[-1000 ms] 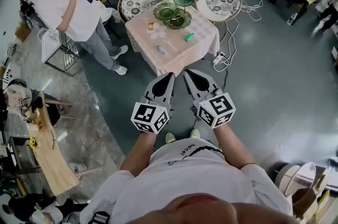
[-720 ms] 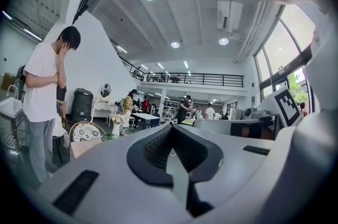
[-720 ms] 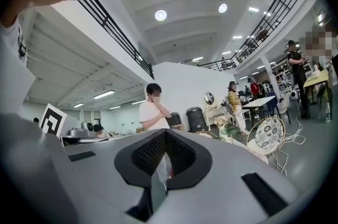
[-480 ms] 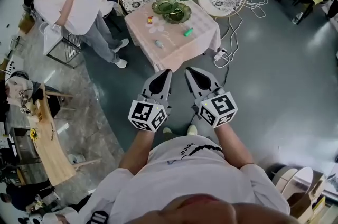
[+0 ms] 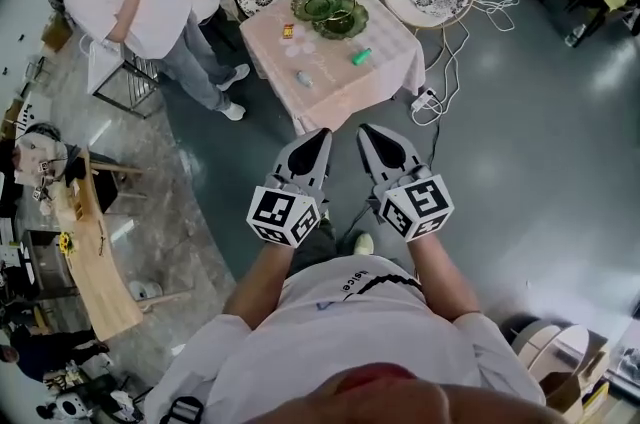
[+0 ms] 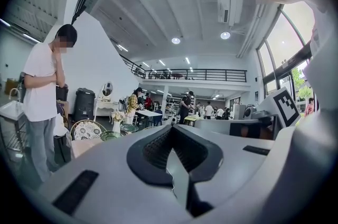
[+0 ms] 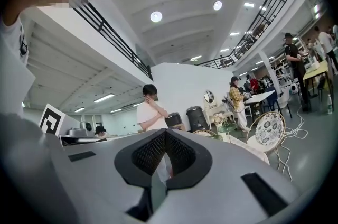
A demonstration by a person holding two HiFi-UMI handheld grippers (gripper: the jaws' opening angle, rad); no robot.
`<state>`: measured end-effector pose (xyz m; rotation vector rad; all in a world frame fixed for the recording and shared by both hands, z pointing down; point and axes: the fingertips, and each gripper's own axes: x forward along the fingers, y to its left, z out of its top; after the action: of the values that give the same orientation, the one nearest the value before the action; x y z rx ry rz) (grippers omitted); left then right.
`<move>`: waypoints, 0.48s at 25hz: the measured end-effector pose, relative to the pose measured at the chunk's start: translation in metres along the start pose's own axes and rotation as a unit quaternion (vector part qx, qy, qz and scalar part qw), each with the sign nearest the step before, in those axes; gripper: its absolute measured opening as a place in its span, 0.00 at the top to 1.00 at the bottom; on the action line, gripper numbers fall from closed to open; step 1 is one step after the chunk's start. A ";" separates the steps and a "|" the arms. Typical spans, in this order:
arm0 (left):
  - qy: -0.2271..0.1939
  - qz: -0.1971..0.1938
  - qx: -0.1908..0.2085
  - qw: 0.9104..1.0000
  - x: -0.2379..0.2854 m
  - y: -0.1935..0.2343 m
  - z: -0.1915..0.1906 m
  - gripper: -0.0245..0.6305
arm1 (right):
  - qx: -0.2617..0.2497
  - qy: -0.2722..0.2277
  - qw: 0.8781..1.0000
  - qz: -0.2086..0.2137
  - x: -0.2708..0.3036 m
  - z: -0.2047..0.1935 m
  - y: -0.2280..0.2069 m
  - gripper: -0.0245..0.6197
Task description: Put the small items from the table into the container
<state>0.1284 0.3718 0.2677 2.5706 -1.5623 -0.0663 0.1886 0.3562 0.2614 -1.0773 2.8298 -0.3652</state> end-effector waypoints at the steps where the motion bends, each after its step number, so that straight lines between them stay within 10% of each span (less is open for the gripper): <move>1: 0.002 0.000 -0.002 1.000 0.003 0.003 -0.002 0.95 | 0.000 -0.001 1.000 -0.002 0.003 -0.001 -0.003 0.95; 12: -0.008 -0.031 0.009 0.999 0.063 0.066 0.000 0.95 | -0.022 0.007 1.000 -0.021 0.081 -0.001 -0.036 0.95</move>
<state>0.0998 0.2858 0.2785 2.6381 -1.4965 -0.0783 0.1510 0.2769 0.2713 -1.1482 2.8450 -0.3156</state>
